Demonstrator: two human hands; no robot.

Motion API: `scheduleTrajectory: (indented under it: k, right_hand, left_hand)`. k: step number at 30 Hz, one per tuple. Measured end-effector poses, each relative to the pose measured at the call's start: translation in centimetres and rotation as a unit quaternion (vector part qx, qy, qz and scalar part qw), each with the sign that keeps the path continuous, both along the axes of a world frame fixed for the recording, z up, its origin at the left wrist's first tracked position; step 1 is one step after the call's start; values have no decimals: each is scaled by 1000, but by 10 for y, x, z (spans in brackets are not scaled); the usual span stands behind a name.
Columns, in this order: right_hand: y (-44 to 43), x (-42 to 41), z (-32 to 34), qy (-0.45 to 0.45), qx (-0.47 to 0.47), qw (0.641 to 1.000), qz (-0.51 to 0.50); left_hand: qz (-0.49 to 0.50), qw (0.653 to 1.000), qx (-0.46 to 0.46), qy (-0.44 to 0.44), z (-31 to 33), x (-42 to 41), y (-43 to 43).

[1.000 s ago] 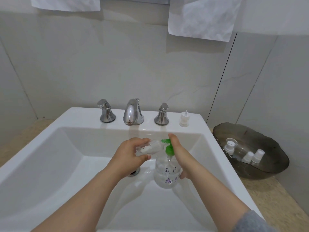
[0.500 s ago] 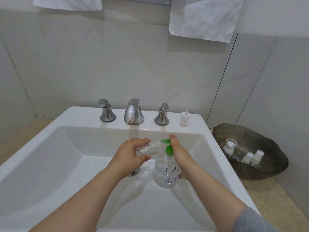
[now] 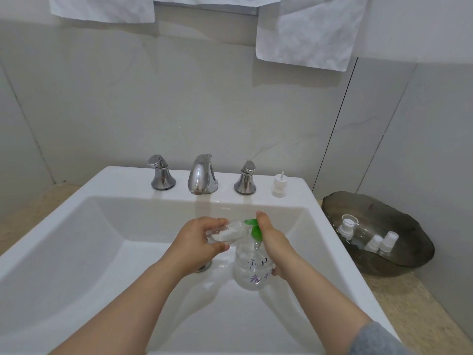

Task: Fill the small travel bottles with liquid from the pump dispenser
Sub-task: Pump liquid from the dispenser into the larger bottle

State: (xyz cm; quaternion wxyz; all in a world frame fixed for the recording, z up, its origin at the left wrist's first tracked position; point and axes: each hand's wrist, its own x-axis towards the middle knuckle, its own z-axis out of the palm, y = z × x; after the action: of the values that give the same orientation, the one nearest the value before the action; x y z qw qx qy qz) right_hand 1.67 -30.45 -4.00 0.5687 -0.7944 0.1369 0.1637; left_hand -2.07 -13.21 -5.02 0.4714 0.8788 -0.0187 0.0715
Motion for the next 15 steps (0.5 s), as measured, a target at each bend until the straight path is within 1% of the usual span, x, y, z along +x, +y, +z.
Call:
scheduleTrajectory:
  k: [4,7,15]
  right_hand:
    - [-3,5,1,36,32,999,1]
    - [-2,7,-2,55,34,998,1]
    - [-1,10,-3,71,35,997,-3]
  left_hand:
    - [6,1000,2,-23,3,0,1]
    - [4,999,-2,-34,3,0,1]
    - [2,999,-2,-38,3,0,1]
